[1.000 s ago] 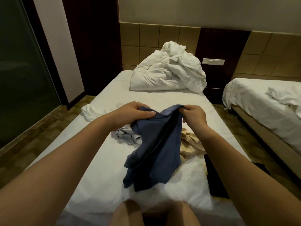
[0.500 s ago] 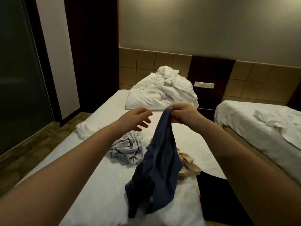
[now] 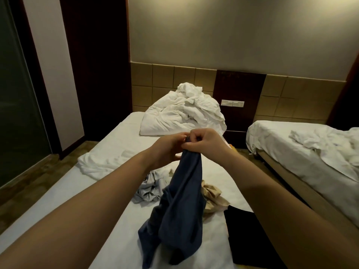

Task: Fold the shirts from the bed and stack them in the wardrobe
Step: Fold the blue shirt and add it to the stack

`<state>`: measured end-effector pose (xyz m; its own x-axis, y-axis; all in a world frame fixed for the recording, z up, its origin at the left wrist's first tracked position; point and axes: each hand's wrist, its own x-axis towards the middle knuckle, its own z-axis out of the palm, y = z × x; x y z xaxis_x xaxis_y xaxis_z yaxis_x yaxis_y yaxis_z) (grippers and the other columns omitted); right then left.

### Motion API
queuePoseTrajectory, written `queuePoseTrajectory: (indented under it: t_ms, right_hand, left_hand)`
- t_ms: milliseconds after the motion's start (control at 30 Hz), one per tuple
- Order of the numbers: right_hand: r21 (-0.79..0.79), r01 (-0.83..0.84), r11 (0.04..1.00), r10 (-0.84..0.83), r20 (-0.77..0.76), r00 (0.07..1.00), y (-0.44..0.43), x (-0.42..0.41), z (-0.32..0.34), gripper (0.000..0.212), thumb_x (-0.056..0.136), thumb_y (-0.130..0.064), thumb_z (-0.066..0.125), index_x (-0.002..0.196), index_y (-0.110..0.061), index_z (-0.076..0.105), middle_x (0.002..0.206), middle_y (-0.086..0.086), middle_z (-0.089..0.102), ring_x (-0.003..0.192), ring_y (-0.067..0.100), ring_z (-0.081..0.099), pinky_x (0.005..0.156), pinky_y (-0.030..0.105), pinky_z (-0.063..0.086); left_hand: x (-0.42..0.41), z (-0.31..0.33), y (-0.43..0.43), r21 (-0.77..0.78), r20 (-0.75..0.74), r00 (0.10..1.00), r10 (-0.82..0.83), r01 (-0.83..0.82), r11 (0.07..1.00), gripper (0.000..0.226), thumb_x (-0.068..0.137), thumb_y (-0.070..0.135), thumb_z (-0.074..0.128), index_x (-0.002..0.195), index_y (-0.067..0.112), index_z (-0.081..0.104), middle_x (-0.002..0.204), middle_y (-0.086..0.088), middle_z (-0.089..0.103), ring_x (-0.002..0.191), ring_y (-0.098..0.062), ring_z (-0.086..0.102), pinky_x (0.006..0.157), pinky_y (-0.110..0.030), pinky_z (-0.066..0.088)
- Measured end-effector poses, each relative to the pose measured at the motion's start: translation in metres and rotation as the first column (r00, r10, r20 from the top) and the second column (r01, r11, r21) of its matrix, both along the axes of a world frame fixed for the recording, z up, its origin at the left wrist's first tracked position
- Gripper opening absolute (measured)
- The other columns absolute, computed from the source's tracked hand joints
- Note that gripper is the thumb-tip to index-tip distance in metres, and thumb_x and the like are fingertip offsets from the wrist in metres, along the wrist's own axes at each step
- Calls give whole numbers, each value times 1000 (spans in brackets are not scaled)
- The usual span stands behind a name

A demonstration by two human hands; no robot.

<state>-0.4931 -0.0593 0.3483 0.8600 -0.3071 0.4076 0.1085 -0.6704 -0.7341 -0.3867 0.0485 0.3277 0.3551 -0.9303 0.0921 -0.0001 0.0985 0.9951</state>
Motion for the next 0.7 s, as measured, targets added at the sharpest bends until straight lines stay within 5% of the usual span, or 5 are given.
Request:
queuePoseTrajectory:
  t_ms: [167, 367, 500, 633, 700]
  right_hand:
    - [39, -63, 997, 62, 29, 998, -11, -8, 26, 41, 86, -2, 61, 61, -18, 33, 59, -9, 34, 55, -1, 32, 54, 13, 29]
    - [-234, 106, 966, -61, 193, 979, -16, 3, 100, 27, 89, -8, 58, 72, -20, 41, 69, -4, 41, 64, 7, 37, 59, 19, 32]
    - [-384, 300, 873, -152, 370, 917, -2, 11, 162, 21, 87, -16, 62, 106, -12, 57, 87, 0, 56, 85, 17, 51, 67, 23, 28]
    - [-454, 448, 770, -284, 385, 878, 11, 11, 198, 20, 87, -21, 61, 104, -12, 65, 105, 7, 65, 101, 22, 56, 69, 22, 28]
    - [-440, 481, 758, -326, 384, 864, 12, 10, 201, 18, 88, -22, 60, 102, -12, 65, 106, 7, 65, 101, 23, 56, 72, 24, 32]
  left_hand:
    - [4, 9, -7, 8, -35, 995, -97, 97, 995, 30, 88, 42, 52, 109, 25, 64, 99, -1, 66, 90, -14, 59, 83, -31, 43]
    - [18, 98, 4, -163, 229, 954, 192, -157, 974, 10, 88, 11, 59, 97, 10, 65, 81, 1, 68, 74, -10, 63, 68, -24, 49]
    - [18, 162, 14, -278, 328, 903, 276, -187, 942, 10, 85, 3, 61, 94, 7, 58, 83, -7, 61, 73, -15, 59, 67, -25, 47]
    - [24, 185, 39, 41, 470, 882, 44, -72, 997, 29, 85, 7, 63, 110, 21, 60, 104, -4, 64, 95, -20, 62, 85, -34, 47]
    - [26, 183, 51, 243, 470, 873, -128, 12, 970, 38, 85, 6, 61, 116, 28, 58, 108, -4, 61, 88, -19, 58, 75, -30, 45]
